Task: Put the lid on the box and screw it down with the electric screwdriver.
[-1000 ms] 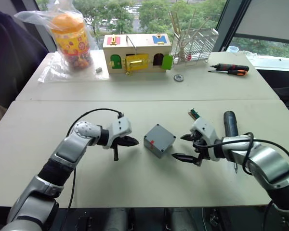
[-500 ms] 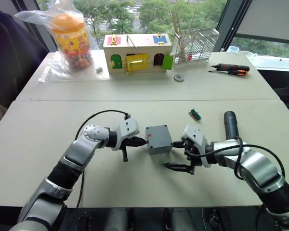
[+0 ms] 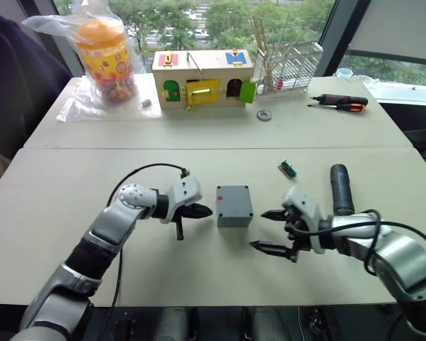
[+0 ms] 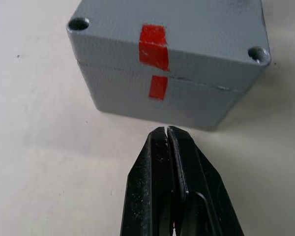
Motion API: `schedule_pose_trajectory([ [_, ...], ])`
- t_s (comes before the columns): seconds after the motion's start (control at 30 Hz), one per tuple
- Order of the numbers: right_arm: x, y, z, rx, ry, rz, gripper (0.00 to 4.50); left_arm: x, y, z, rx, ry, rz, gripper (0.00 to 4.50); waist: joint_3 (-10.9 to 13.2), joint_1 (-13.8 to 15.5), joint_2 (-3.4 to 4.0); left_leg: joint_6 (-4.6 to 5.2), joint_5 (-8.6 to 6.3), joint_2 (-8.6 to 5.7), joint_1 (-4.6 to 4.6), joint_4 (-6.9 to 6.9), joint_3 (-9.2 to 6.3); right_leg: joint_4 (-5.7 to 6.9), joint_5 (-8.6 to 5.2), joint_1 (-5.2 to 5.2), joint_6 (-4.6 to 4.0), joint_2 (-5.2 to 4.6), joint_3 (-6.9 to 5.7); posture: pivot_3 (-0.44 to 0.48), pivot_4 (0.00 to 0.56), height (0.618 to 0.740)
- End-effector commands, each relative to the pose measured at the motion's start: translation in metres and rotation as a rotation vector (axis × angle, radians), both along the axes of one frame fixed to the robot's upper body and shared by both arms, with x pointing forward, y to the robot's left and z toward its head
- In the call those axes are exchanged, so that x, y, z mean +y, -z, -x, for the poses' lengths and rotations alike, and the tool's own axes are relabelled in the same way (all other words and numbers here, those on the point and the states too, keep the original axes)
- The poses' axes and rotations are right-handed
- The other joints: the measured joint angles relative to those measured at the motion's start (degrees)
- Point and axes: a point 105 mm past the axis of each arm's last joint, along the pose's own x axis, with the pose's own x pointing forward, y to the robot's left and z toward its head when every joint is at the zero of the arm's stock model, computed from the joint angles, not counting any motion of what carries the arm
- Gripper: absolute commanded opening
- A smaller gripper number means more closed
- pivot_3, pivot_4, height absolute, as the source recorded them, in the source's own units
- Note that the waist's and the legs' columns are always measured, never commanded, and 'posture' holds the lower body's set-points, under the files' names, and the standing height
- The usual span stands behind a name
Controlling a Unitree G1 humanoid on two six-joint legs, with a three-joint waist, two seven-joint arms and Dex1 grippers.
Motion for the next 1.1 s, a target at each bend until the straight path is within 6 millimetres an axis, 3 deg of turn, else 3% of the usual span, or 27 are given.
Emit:
schedule_pose_trajectory([
  [0.03,-0.021,-0.033,-0.004,-0.104,0.12,-0.107,4.42,0.006,-0.034,0.005,-0.018,0.012,0.119,0.0,0.0,0.0,0.0,0.0,0.0,0.01,0.0,0.0,-0.01,0.0,0.0,0.0,0.0,0.0,0.0,0.0,0.15,0.711],
  [0.17,-0.049,-0.034,-0.023,-0.198,0.294,-0.134,4.42,-0.002,-0.068,0.006,0.008,0.011,0.288,0.0,0.0,0.2,-0.02,0.0,0.0,0.0,0.01,0.04,-0.08,0.0,0.0,0.08,0.0,-0.01,-0.03,0.0,0.15,0.711],
  [0.33,-0.061,-0.022,-0.042,-0.265,0.391,-0.137,4.42,-0.014,-0.069,0.009,0.015,0.031,0.287,0.0,0.0,-0.1,0.0,0.0,0.0,-0.04,0.04,0.0,-0.03,0.03,0.0,0.08,0.0,0.0,-0.02,0.0,0.15,0.711],
  [0.47,-0.062,-0.013,-0.055,-0.289,0.42,-0.128,3.39,-0.02,-0.066,0.01,0.015,0.033,0.284,0.0,0.0,-0.1,0.0,-0.03,0.02,-0.04,0.04,-0.02,-0.01,0.03,0.0,0.07,0.0,0.09,-0.02,0.0,0.15,0.711],
  [0.57,-0.06,-0.009,-0.059,-0.284,0.418,-0.138,2.2,-0.019,-0.064,0.012,0.02,0.033,0.275,0.0,0.0,0.0,-0.01,-0.04,0.02,-0.02,0.05,-0.01,0.0,0.03,0.0,0.07,0.0,0.09,0.0,0.0,0.15,0.711],
  [0.63,-0.06,-0.007,-0.06,-0.279,0.416,-0.139,1.17,-0.018,-0.063,0.012,0.022,0.03,0.272,0.0,0.0,0.0,0.0,-0.04,0.02,-0.02,0.05,-0.02,0.0,0.03,0.0,0.07,0.0,0.09,-0.01,0.0,0.15,0.711],
  [1.1,-0.061,0.005,-0.062,-0.25,0.433,-0.119,1.17,-0.017,-0.057,0.012,0.011,0.032,0.246,0.0,0.0,0.0,0.0,-0.05,0.03,-0.02,0.05,-0.01,0.0,0.02,0.0,0.08,0.0,0.08,-0.01,0.0,0.15,0.711],
])
